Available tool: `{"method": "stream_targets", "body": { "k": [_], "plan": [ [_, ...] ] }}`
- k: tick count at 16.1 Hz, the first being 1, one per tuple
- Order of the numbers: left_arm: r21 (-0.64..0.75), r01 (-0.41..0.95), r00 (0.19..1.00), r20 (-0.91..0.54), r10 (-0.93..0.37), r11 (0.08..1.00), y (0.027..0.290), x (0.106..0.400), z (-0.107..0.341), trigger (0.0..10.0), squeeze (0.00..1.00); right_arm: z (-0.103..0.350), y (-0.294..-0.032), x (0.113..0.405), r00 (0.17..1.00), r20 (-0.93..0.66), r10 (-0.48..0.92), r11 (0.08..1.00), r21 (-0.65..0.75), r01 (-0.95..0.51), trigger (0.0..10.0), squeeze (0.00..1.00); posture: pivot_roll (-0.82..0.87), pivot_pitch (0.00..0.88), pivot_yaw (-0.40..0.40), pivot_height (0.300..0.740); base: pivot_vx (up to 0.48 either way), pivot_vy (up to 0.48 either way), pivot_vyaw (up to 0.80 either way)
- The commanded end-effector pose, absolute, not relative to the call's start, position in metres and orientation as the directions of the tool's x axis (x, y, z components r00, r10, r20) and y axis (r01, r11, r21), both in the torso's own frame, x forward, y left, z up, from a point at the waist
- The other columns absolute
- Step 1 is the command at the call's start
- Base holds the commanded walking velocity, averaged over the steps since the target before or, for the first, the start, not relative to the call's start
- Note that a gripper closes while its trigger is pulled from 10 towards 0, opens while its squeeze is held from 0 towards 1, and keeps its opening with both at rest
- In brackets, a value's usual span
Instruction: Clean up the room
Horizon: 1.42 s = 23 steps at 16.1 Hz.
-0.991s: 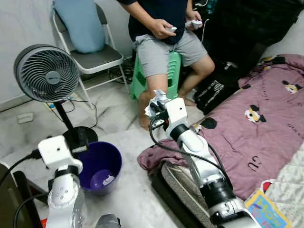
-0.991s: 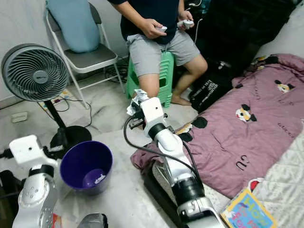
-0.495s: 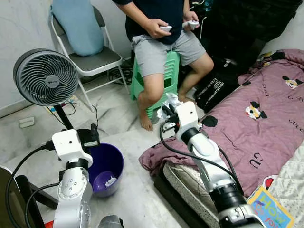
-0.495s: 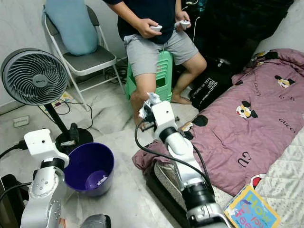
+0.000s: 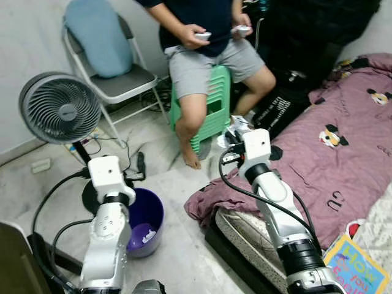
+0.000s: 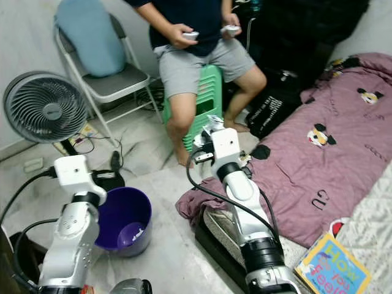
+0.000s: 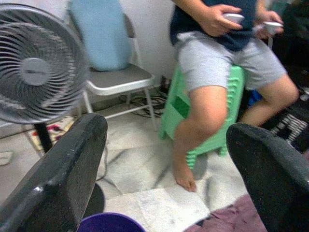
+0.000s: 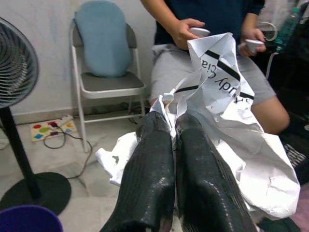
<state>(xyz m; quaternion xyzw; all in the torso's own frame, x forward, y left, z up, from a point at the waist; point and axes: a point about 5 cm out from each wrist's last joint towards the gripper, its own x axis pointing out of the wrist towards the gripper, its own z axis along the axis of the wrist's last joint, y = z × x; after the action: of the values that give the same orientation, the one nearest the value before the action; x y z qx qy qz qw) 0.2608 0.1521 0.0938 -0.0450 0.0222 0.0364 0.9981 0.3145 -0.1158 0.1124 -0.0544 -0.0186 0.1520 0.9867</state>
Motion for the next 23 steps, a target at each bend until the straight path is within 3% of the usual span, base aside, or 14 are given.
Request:
{"method": "stream_targets", "body": {
  "k": [1, 11, 23],
  "plan": [
    [-0.085, -0.064, 0.997, -0.057, 0.06, 0.994, 0.152, 0.261, 0.091, 10.0, 0.0, 0.12, -0.114, 0.314, 0.95, 0.052, 0.306, 0.947, -0.115, -0.299, 10.0, 0.0, -0.13, 0.0, 0.058, 0.74, 0.0, 0.0, 0.0],
    [-0.081, -0.169, 0.985, -0.043, 0.166, 0.982, 0.169, 0.248, 0.094, 10.0, 0.0, 0.119, -0.09, 0.316, 0.912, 0.034, 0.409, 0.91, -0.093, -0.404, 10.0, 0.0, -0.03, 0.0, -0.003, 0.74, 0.0, 0.0, 0.8],
    [-0.091, -0.151, 0.988, -0.04, 0.148, 0.984, 0.173, 0.244, 0.096, 10.0, 0.0, 0.119, -0.086, 0.318, 0.902, 0.029, 0.431, 0.9, -0.091, -0.427, 10.0, 0.0, -0.03, 0.0, -0.004, 0.74, 0.0, 0.0, 0.8]
  ]
}}
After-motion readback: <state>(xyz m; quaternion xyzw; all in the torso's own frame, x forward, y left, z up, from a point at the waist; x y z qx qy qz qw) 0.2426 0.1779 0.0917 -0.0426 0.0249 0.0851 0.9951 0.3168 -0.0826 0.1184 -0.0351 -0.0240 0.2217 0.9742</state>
